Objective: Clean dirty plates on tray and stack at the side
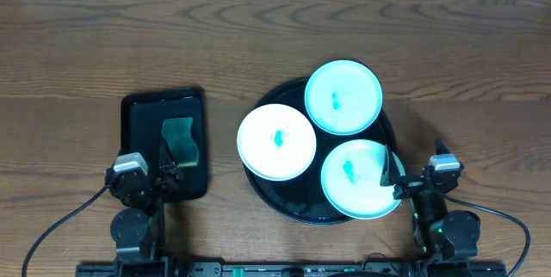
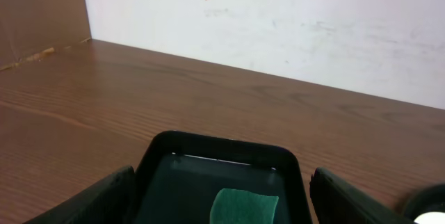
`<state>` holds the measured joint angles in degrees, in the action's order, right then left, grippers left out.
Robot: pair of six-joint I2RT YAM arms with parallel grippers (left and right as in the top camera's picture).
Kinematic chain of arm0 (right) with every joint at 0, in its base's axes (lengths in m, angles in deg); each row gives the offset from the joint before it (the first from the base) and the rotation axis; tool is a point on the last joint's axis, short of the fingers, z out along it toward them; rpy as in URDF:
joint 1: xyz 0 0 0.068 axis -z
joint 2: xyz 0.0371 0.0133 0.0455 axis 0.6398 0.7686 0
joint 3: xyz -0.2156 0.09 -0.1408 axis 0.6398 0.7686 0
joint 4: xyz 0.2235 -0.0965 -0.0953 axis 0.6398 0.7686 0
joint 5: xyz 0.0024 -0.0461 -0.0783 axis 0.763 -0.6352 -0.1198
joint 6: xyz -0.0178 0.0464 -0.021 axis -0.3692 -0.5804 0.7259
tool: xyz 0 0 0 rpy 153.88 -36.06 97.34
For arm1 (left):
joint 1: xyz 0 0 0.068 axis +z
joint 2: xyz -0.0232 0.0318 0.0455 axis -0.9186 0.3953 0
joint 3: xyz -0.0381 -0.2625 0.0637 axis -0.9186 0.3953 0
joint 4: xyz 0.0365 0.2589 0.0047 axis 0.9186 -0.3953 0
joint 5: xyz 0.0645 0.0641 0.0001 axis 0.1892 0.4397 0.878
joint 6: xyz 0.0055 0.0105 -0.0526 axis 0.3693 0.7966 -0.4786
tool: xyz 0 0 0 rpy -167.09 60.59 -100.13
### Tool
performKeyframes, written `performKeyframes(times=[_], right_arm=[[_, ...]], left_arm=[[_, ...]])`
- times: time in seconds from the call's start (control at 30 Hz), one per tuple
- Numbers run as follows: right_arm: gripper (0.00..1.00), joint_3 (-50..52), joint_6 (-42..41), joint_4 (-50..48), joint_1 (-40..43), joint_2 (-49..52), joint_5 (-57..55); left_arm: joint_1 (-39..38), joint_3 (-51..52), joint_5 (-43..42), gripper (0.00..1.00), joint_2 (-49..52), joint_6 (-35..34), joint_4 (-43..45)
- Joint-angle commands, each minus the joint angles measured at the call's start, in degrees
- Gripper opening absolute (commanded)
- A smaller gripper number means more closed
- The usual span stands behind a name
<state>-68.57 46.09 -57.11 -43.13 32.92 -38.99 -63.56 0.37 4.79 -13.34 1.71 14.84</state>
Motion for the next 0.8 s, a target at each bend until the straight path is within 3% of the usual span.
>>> performKeyframes(times=[0.0, 0.17, 0.4, 0.63, 0.77], right_arm=[[0.99, 0.07, 0.63, 0.26, 0.04, -0.31, -0.57], [0.99, 0.07, 0.66, 0.26, 0.04, -0.31, -0.55], [0.99, 0.07, 0.63, 0.28, 0.04, -0.31, -0.57], [0.99, 0.07, 0.63, 0.28, 0.04, -0.31, -0.57], [0.99, 0.07, 0.63, 0.28, 0.04, -0.31, -0.57]], left_arm=[[-0.24, 0.61, 2.64, 0.8, -0.39, -0.5, -2.58], [-0.24, 0.61, 2.29, 0.8, -0.39, -0.55, -2.62], [-0.24, 0.11, -9.77, 0.8, 3.04, -2.78, -3.1], [-0.24, -7.43, -14.56, 0.8, 14.27, -7.21, -3.85], [-0.24, -18.69, -14.78, 0.8, 25.86, -7.21, -11.3]])
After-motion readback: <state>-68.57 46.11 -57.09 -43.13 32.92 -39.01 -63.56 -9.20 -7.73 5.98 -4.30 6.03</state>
